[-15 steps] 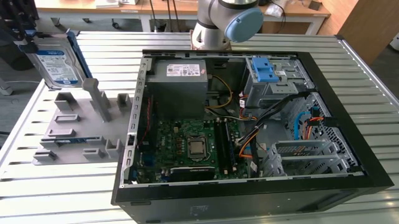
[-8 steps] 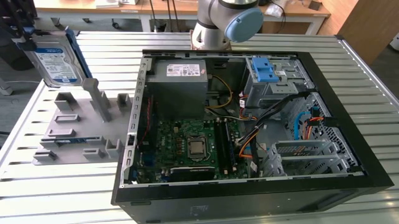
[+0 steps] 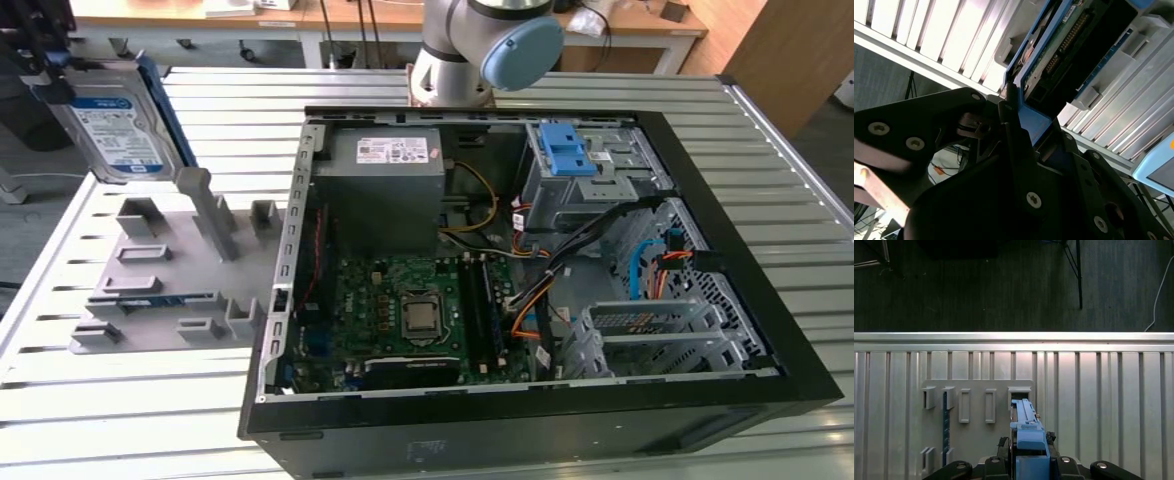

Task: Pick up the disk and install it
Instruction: 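Pick up the disk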

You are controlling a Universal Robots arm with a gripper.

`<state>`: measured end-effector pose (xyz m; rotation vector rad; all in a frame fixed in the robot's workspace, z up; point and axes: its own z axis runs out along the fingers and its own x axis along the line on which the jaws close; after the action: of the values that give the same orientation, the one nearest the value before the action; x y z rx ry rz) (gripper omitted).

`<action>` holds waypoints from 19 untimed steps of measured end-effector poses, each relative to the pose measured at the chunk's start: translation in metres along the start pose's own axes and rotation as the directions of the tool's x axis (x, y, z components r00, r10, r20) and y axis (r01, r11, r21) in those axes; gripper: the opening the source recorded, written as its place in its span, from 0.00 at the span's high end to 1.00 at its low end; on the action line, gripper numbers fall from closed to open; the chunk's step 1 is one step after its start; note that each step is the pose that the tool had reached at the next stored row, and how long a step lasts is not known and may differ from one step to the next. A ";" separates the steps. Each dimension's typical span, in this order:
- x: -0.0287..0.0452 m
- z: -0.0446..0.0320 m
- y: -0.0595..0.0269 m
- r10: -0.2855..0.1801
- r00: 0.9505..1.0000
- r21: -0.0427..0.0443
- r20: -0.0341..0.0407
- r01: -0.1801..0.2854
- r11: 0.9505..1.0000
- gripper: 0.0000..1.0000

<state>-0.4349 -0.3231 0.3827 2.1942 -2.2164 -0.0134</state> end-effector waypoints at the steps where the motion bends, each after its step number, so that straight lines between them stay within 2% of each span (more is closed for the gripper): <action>1: 0.0000 -0.0008 0.0000 0.000 1.000 0.000 0.000 0.000 1.000 0.64; 19: 0.0001 -0.0136 0.0003 0.000 1.000 0.000 0.001 0.000 1.000 0.64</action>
<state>-0.4349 -0.3231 0.3963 2.1944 -2.2167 -0.0140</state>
